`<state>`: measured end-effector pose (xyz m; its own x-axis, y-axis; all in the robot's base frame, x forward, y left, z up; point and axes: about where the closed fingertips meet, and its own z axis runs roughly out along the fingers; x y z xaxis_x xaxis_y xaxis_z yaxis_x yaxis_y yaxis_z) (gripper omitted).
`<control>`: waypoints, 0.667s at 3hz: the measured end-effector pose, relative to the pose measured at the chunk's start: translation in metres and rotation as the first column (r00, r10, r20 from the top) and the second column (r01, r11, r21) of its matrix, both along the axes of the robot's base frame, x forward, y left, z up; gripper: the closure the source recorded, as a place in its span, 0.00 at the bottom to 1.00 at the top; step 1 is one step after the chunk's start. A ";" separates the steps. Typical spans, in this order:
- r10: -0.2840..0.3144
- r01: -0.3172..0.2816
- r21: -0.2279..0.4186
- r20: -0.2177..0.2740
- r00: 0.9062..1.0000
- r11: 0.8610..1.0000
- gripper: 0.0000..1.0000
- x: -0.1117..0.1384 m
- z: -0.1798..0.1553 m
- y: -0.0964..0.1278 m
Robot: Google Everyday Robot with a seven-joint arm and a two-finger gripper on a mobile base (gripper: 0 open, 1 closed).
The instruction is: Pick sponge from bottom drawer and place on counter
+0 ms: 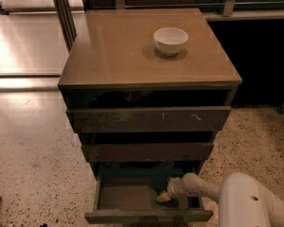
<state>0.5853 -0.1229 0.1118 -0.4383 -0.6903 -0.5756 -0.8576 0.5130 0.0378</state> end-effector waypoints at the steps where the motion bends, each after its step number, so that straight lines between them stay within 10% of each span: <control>1: -0.007 0.007 -0.009 -0.016 1.000 1.000 0.39 0.003 -0.009 -0.001; 2: 0.007 -0.007 -0.012 -0.014 1.000 1.000 0.62 -0.001 0.000 0.007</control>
Offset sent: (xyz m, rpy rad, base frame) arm -0.0079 0.0229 0.0243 -0.0241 0.0041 0.0401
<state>0.5845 -0.1162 0.1116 -0.4415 -0.7003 -0.5609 -0.8606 0.5074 0.0439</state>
